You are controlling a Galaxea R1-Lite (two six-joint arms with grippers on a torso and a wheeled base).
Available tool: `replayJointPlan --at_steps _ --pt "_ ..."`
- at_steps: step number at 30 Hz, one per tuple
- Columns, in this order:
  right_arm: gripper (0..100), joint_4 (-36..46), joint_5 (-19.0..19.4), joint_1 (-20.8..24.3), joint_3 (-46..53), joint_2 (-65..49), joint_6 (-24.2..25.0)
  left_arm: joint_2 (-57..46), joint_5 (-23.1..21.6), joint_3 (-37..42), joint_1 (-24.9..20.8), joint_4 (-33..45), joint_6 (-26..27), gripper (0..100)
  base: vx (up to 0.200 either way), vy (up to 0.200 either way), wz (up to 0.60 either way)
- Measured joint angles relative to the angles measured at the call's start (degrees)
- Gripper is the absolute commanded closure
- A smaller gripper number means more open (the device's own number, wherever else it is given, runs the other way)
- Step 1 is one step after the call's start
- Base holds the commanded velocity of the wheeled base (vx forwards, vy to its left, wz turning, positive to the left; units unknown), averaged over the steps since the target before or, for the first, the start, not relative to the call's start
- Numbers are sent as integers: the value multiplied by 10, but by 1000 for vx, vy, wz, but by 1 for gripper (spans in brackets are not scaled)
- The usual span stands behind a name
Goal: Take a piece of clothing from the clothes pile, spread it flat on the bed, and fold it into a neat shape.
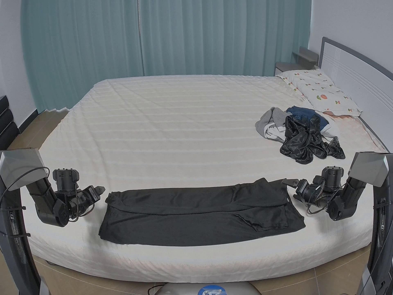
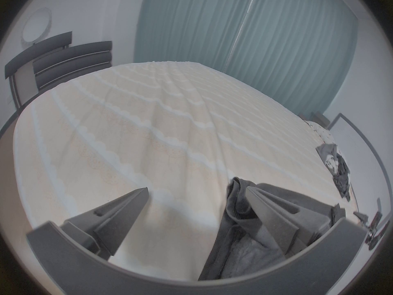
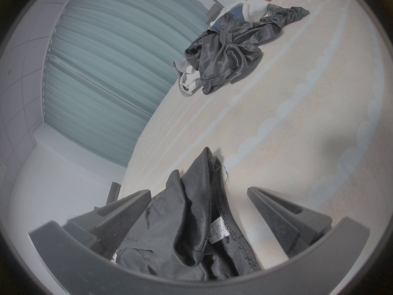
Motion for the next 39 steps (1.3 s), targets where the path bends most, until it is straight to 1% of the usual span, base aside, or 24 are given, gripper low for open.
replayJointPlan --at_steps 3,7,11,12,20,26,32,38,39 --pt "0 0 0 0 0 0 0 -2 -14 -4 -14 1 -20 0 0 0 0" --pt "0 0 0 0 0 1 0 3 -26 -6 -51 -1 -61 0 0 0 0" --pt "0 0 0 0 0 1 -1 11 -27 -1 -68 -2 -63 0 0 0 0" --pt "0 0 0 0 0 1 -1 14 -26 0 -71 -2 -62 100 0 0 0" --pt "0 0 0 1 2 1 -1 24 -17 5 -75 3 -56 100 0 0 0" --pt "0 0 0 0 2 0 -1 25 25 10 -75 5 -41 100 0 0 0" --pt "0 0 0 0 2 -2 -1 22 29 46 -77 0 -2 100 0 0 0" --pt "0 0 0 0 2 -2 -1 22 27 54 -77 -3 -2 100 0 0 0" --pt "0 0 0 0 2 -2 -1 22 26 55 -78 -3 -3 0 0 0 0"
